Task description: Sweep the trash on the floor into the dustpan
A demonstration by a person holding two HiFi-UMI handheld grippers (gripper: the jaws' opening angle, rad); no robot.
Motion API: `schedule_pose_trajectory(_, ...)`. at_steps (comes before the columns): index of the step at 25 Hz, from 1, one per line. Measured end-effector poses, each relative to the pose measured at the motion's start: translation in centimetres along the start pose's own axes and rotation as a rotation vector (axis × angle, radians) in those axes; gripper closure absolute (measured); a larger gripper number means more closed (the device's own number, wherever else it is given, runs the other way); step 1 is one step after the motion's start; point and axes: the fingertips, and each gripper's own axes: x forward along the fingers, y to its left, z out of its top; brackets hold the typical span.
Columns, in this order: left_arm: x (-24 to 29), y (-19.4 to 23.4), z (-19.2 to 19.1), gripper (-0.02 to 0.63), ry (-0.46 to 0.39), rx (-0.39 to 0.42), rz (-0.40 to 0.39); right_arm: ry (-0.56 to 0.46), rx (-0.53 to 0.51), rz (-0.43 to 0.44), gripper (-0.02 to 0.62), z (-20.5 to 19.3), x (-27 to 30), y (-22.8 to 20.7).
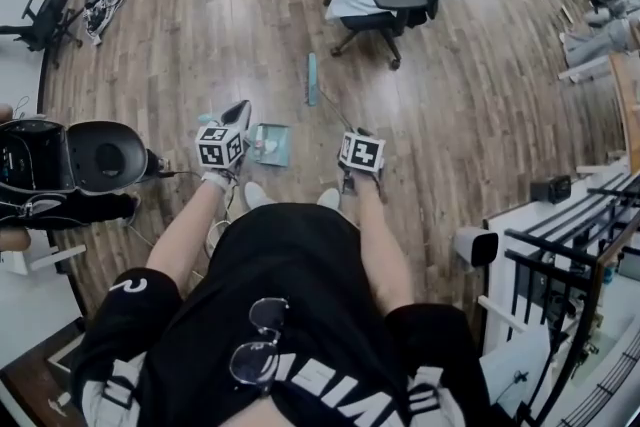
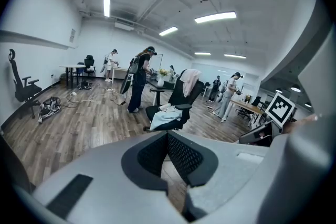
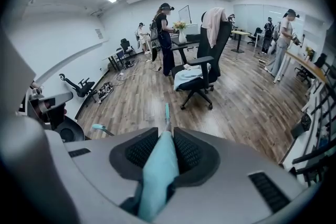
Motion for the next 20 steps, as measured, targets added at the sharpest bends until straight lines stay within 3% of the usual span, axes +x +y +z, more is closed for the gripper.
schedule_pose_trajectory(8, 0.5, -2.0, 0.1, 0.609, -0.007, -0.003, 0.0, -0.037, 0.003, -0.016, 0.511, 0.6, -0.5, -2.6)
schedule_pose_trajectory(20, -0.6, -1.3, -0.5, 0.609, -0.004, -0.014, 0.018, -0.02, 0.009, -0.017, 0.511, -0.5, -1.0, -2.8)
